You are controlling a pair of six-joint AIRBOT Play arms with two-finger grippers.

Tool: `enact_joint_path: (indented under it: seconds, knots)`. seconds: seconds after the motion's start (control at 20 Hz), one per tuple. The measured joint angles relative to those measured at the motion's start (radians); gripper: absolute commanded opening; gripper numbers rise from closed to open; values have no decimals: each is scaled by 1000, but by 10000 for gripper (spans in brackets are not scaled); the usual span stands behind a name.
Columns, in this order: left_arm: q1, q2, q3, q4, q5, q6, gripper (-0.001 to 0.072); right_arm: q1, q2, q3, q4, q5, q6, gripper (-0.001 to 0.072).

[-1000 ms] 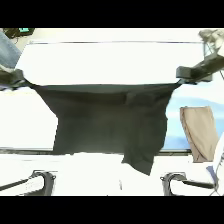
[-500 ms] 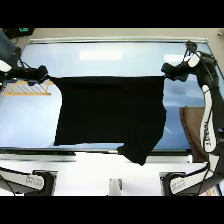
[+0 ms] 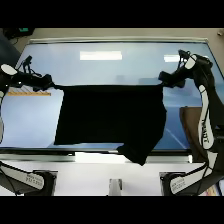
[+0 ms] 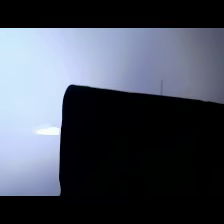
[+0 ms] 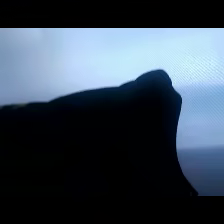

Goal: Fold the shirts.

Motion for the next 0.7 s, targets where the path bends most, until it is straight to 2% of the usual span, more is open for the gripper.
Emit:
enact_joint_path:
  seconds: [0.15,0.3,0.65,0.7]
  knots:
    - [9,-6,-44,45,-124,4,38,0,-2,-42,-16,143,-18,23]
    - [13,-8,-92,72,-175,-8,38,0,-4,-108,-22,210,-8,23]
    - [16,-11,-124,123,-212,-53,40,0,-4,-233,-22,225,55,24]
    - [16,-13,-125,132,-215,-65,88,0,-4,-243,-22,219,62,37]
